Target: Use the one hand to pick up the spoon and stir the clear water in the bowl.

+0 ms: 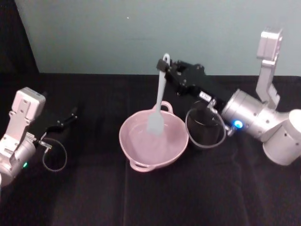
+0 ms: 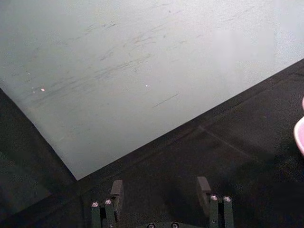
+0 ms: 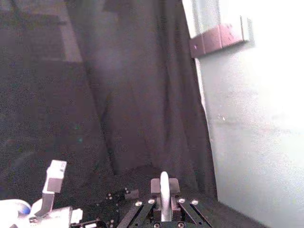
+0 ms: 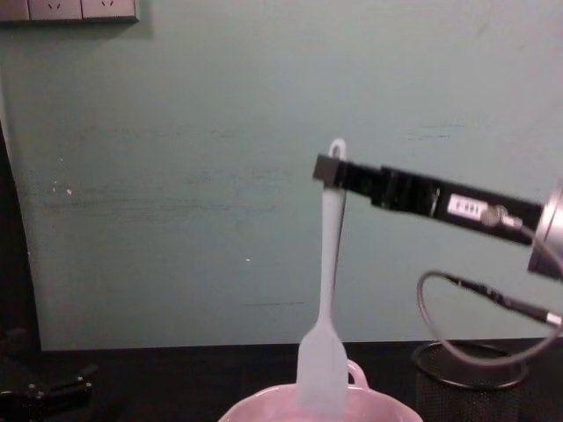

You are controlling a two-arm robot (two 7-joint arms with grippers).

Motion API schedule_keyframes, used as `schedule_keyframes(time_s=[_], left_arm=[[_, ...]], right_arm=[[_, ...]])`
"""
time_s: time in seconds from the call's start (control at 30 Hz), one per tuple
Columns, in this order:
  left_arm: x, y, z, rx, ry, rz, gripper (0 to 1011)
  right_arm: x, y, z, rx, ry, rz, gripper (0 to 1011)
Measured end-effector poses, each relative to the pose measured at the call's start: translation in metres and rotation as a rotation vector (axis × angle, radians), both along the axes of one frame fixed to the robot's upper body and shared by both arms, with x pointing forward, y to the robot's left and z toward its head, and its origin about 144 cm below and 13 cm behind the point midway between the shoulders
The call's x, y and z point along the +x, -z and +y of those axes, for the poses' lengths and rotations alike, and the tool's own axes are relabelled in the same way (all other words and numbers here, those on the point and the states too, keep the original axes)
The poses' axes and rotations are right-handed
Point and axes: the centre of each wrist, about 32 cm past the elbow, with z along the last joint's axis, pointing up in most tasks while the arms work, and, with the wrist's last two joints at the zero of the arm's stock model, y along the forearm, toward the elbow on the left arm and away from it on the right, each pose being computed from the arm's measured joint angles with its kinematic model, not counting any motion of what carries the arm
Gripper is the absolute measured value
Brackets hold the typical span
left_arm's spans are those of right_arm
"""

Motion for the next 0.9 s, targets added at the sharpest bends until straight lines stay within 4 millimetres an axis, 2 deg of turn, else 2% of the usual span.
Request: schedule_keyframes(time_s=[0.1, 0.13, 0.3, 0.33, 0.53, 0.73, 0.9], left_arm=[[0.000, 0.000, 0.000, 0.000, 0.000, 0.000, 1011], [0.000, 0.000, 0.000, 0.000, 0.000, 0.000, 1011], [0.000, 0.000, 0.000, 0.000, 0.000, 0.000, 1011], [0.000, 0.000, 0.000, 0.000, 0.000, 0.000, 1011], [0.000, 0.000, 0.000, 0.000, 0.000, 0.000, 1011], [0.000, 0.000, 0.000, 0.000, 0.000, 0.000, 1011], [0.000, 0.000, 0.000, 0.000, 0.000, 0.000, 1011]], right_arm=[[0.001, -0.017, -0.001, -0.025, -0.005, -0.038, 109], [0.001, -0.017, -0.001, -0.025, -0.005, -0.038, 109], [0.002, -0.050, -0.005, -0.072, -0.010, -0.106, 109], [0.002, -0.050, -0.005, -0.072, -0.010, -0.106, 109], [-0.001, -0.078, -0.022, -0.107, 0.033, -0.155, 109], [-0.010, -0.089, -0.045, -0.120, 0.097, -0.174, 109], [-0.018, -0.088, -0.062, -0.122, 0.151, -0.169, 109]])
